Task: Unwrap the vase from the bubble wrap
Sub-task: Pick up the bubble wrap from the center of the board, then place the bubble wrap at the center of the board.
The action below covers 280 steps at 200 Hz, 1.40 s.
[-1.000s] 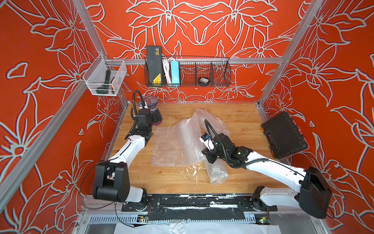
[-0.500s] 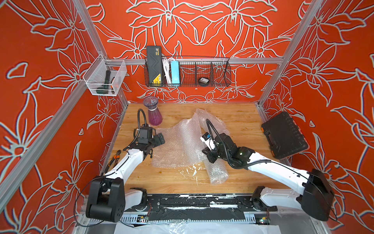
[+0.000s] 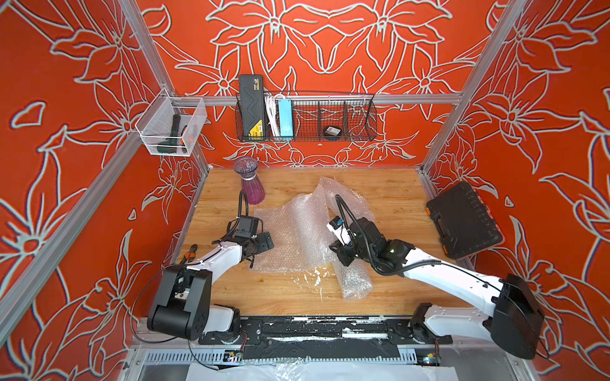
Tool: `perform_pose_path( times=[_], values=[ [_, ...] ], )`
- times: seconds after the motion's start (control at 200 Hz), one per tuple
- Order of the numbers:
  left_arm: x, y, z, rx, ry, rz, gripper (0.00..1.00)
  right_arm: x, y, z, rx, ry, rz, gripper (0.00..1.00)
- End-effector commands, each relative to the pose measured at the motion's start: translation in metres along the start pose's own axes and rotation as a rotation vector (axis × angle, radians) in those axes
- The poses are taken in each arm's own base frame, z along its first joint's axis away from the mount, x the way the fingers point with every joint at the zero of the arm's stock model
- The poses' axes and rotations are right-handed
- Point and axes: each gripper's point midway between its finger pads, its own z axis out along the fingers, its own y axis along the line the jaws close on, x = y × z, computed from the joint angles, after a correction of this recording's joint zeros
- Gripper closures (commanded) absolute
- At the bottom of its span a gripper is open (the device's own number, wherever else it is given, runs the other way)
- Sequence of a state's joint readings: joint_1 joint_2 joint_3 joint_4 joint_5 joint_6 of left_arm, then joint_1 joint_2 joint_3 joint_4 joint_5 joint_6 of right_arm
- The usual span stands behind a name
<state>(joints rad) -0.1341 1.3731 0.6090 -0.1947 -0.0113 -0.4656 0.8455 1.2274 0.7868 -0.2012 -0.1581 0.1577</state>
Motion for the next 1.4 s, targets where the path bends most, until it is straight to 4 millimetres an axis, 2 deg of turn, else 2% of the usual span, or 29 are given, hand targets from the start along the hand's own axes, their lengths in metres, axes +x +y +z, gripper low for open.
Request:
perform_pose_path(
  times=[0.0,0.06,0.22,0.26,0.345,0.405,0.525,0.631,0.736,0.816,0.856,0.951,1.131,1.296,1.396],
  values=[
    [-0.001,0.002,0.002,-0.053,0.0,0.018,0.13,-0.002,-0.001,-0.005,0.014,-0.029,-0.012,0.84],
    [0.002,0.001,0.004,-0.062,0.007,0.029,0.2,-0.003,-0.001,-0.007,0.015,-0.035,-0.015,0.83],
    [0.006,0.0,0.004,-0.048,0.008,0.015,0.51,0.0,-0.001,-0.011,0.019,-0.042,-0.018,0.8],
    [0.005,0.0,0.001,-0.047,0.002,0.015,0.61,0.001,-0.002,-0.012,0.021,-0.043,-0.018,0.79],
    [-0.002,-0.002,-0.008,-0.044,-0.025,0.029,0.88,0.004,-0.002,-0.012,0.024,-0.04,-0.022,0.76],
    [-0.01,-0.004,-0.017,-0.054,-0.043,0.048,1.0,0.004,-0.002,-0.011,0.022,-0.036,-0.021,0.74],
    [-0.038,-0.001,-0.038,-0.096,-0.102,0.076,1.0,0.001,0.002,-0.011,0.0,-0.036,-0.017,0.66],
    [-0.068,0.012,-0.059,-0.105,-0.157,0.047,1.0,-0.003,0.004,-0.016,-0.009,-0.051,-0.018,0.5],
    [-0.101,0.043,-0.081,-0.15,-0.211,0.007,1.0,-0.007,0.007,-0.021,-0.021,-0.058,-0.031,0.24],
    [-0.122,0.073,-0.097,-0.234,-0.245,-0.033,1.0,-0.009,0.006,-0.025,-0.014,-0.063,-0.039,0.14],
    [-0.129,0.078,-0.101,-0.254,-0.253,-0.045,1.0,-0.01,0.005,-0.027,-0.008,-0.07,-0.039,0.11],
    [-0.142,0.091,-0.103,-0.295,-0.271,-0.072,1.0,-0.013,0.006,-0.032,-0.005,-0.087,-0.047,0.05],
    [-0.166,0.146,-0.114,-0.514,-0.283,-0.129,1.0,-0.012,0.002,-0.042,0.019,-0.111,-0.074,0.02],
    [-0.185,0.186,-0.14,-0.749,-0.335,-0.139,1.0,-0.008,-0.001,-0.047,0.038,-0.117,-0.081,0.02],
    [-0.193,0.203,-0.157,-0.822,-0.363,-0.175,1.0,-0.007,-0.002,-0.048,0.038,-0.117,-0.079,0.02]
  ],
)
